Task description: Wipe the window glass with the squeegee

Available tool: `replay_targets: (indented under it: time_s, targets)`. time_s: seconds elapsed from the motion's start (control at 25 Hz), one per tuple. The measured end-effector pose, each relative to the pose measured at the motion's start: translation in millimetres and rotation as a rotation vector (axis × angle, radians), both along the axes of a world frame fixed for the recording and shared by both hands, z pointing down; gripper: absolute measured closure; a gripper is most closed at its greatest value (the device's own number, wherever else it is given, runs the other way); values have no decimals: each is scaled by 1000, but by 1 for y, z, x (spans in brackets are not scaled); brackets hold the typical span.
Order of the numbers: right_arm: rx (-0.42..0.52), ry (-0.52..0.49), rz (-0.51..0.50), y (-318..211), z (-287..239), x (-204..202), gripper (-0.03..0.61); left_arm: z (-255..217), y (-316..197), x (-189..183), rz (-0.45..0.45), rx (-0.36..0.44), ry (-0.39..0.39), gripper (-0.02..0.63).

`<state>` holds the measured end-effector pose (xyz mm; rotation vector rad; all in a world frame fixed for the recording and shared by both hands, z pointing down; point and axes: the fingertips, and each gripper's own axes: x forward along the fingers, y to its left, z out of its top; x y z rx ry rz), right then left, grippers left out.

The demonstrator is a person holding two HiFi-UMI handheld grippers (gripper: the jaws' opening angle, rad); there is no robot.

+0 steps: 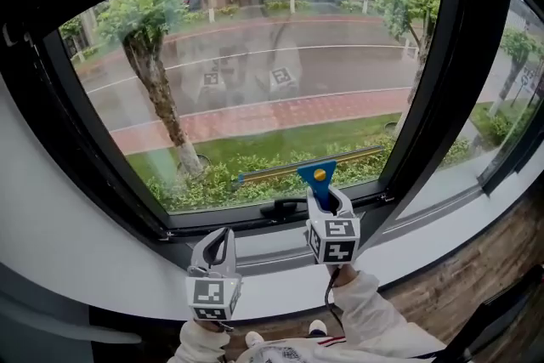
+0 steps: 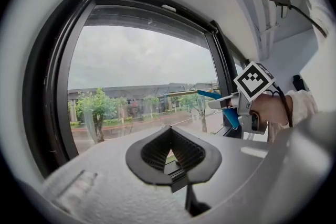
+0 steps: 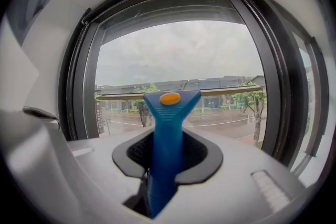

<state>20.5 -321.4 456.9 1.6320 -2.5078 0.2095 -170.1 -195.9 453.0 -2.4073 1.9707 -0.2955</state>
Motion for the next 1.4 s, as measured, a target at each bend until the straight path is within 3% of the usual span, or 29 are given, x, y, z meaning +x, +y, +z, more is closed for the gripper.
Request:
replay_targets:
  time_s: [0.2, 0.56, 0.92, 1.4]
  targets:
    - [30, 6, -1, 27, -26, -53, 474, -9, 19, -52, 9, 30, 14, 614]
    - [114, -35, -5, 41, -96, -113, 474, -41, 13, -106, 26, 107, -16, 614]
    - [270, -83, -52, 14, -219, -169, 474, -97, -6, -125, -12, 177, -28, 614]
    - [429, -163, -12, -4, -347, -215, 474, -137, -10, -145, -25, 234, -13, 614]
